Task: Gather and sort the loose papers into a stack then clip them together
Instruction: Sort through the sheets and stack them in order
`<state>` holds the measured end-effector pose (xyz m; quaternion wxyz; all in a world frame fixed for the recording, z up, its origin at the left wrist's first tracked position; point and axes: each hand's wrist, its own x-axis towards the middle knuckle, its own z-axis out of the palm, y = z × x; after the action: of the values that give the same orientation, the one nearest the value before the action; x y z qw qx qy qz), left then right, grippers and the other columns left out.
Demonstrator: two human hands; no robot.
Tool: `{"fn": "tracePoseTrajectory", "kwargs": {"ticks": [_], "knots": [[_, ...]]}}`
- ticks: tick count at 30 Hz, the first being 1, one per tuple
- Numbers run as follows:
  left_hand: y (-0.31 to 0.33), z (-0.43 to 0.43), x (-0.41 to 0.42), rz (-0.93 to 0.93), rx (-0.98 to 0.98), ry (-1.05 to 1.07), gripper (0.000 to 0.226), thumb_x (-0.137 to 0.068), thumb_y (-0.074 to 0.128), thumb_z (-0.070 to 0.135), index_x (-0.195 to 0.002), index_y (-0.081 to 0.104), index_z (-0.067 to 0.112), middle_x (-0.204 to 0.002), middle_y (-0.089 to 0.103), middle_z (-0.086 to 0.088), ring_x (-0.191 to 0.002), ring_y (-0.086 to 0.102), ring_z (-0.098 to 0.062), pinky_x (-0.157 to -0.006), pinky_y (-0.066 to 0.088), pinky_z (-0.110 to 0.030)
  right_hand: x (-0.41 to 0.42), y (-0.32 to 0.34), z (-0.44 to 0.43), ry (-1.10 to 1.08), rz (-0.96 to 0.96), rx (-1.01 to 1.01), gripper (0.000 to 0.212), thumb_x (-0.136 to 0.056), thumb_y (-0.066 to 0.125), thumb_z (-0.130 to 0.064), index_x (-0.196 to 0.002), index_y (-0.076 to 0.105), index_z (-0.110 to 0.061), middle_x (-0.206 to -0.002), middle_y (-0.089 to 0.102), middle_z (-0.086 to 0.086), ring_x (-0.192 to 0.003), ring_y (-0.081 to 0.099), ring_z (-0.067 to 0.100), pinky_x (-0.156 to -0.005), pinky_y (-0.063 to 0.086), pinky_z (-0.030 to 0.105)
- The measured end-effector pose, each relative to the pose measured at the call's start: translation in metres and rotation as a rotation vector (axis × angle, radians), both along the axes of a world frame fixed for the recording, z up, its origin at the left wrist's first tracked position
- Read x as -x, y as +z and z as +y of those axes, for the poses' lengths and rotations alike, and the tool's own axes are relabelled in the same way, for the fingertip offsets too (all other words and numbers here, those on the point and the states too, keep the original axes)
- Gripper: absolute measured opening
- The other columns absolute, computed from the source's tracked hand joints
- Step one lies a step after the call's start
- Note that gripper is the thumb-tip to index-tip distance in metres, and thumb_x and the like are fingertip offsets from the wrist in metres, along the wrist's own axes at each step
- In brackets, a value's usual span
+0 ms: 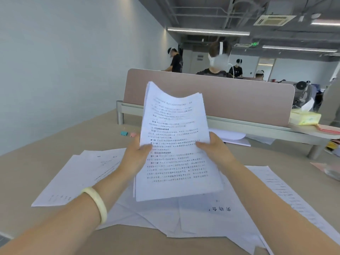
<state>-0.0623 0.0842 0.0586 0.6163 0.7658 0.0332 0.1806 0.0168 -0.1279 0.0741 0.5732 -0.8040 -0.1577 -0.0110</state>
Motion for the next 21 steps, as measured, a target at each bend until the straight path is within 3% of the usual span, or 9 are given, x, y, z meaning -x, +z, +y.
{"fn": "tracePoseTrajectory", "kwargs": {"ticks": [3,5,7,9,12,14,17,19,21], "knots": [[-0.006,0.014,0.002,0.154,0.117,-0.026,0.038,-0.094,0.053,0.020,-0.131,0.046,0.023,-0.103,0.066,0.007,-0.094,0.065,-0.018,-0.073,0.051,-0.030,-0.035,-0.003,-0.003,0.105,0.006,0.270,0.038,-0.089,0.059,-0.008,-0.126,0.053,-0.011,-0.123,0.063,0.002,-0.108,0.061,0.019,-0.099,0.048,0.039],[-0.019,0.031,0.005,0.320,0.063,0.029,0.057,-0.093,0.056,0.029,-0.144,0.032,0.022,-0.122,0.059,-0.002,-0.104,0.062,-0.024,-0.086,0.050,-0.035,-0.058,-0.011,-0.006,0.237,0.060,0.442,0.051,-0.087,0.062,-0.008,-0.135,0.050,-0.018,-0.132,0.059,-0.002,-0.118,0.057,0.017,-0.105,0.042,0.041],[-0.037,0.055,0.010,0.483,-0.340,0.110,0.073,-0.090,0.058,0.037,-0.150,0.020,0.021,-0.147,0.040,-0.004,-0.130,0.044,-0.027,-0.105,0.038,-0.038,-0.079,-0.022,-0.006,0.332,0.174,0.565,0.056,-0.084,0.064,-0.007,-0.136,0.051,-0.022,-0.134,0.059,-0.004,-0.123,0.055,0.017,-0.108,0.040,0.040],[-0.053,0.070,0.015,0.598,-0.779,0.104,0.082,-0.087,0.056,0.049,-0.151,0.014,0.020,-0.156,0.023,-0.004,-0.142,0.023,-0.028,-0.113,0.028,-0.040,-0.094,-0.030,0.001,0.325,0.216,0.725,0.045,-0.084,0.065,-0.005,-0.128,0.058,-0.014,-0.129,0.063,0.003,-0.122,0.057,0.024,-0.108,0.041,0.041],[-0.068,0.074,0.016,0.712,-1.027,0.007,0.091,-0.084,0.048,0.062,-0.152,0.004,0.020,-0.160,0.007,-0.003,-0.147,0.008,-0.026,-0.117,0.020,-0.039,-0.111,-0.042,0.020,0.269,0.177,0.971,0.044,-0.084,0.067,-0.014,-0.127,0.056,-0.012,-0.133,0.057,0.006,-0.122,0.054,0.025,-0.106,0.041,0.037],[-0.073,0.077,0.010,0.676,-1.045,0.012,0.095,-0.081,0.050,0.065,-0.152,0.006,0.020,-0.160,0.012,-0.001,-0.146,0.013,-0.025,-0.116,0.023,-0.038,-0.117,-0.048,0.031,0.283,0.187,1.016,0.048,-0.082,0.068,-0.019,-0.128,0.055,-0.016,-0.135,0.054,0.005,-0.122,0.053,0.025,-0.107,0.040,0.040],[-0.074,0.085,0.005,0.608,-0.969,0.041,0.111,-0.069,0.059,0.069,-0.152,0.004,0.019,-0.149,0.035,0.003,-0.139,0.027,-0.022,-0.108,0.034,-0.036,-0.117,-0.048,0.040,0.313,0.242,1.005,0.055,-0.080,0.068,-0.023,-0.132,0.051,-0.018,-0.139,0.048,-0.005,-0.127,0.048,0.022,-0.110,0.036,0.040],[-0.074,0.087,0.004,0.597,-0.956,0.037,0.121,-0.059,0.057,0.075,-0.152,0.002,0.020,-0.147,0.039,0.006,-0.137,0.029,-0.022,-0.106,0.035,-0.036,-0.118,-0.045,0.043,0.331,0.278,0.990,0.055,-0.077,0.071,-0.026,-0.128,0.052,-0.020,-0.136,0.047,-0.011,-0.128,0.046,0.021,-0.110,0.035,0.039],[-0.075,0.088,0.005,0.590,-0.975,0.056,0.123,-0.059,0.056,0.077,-0.152,0.000,0.020,-0.149,0.036,0.008,-0.138,0.028,-0.021,-0.108,0.033,-0.036,-0.122,-0.043,0.044,0.362,0.308,0.975,0.046,-0.074,0.073,-0.025,-0.117,0.058,-0.023,-0.132,0.057,-0.004,-0.121,0.053,0.021,-0.108,0.039,0.042]]}}
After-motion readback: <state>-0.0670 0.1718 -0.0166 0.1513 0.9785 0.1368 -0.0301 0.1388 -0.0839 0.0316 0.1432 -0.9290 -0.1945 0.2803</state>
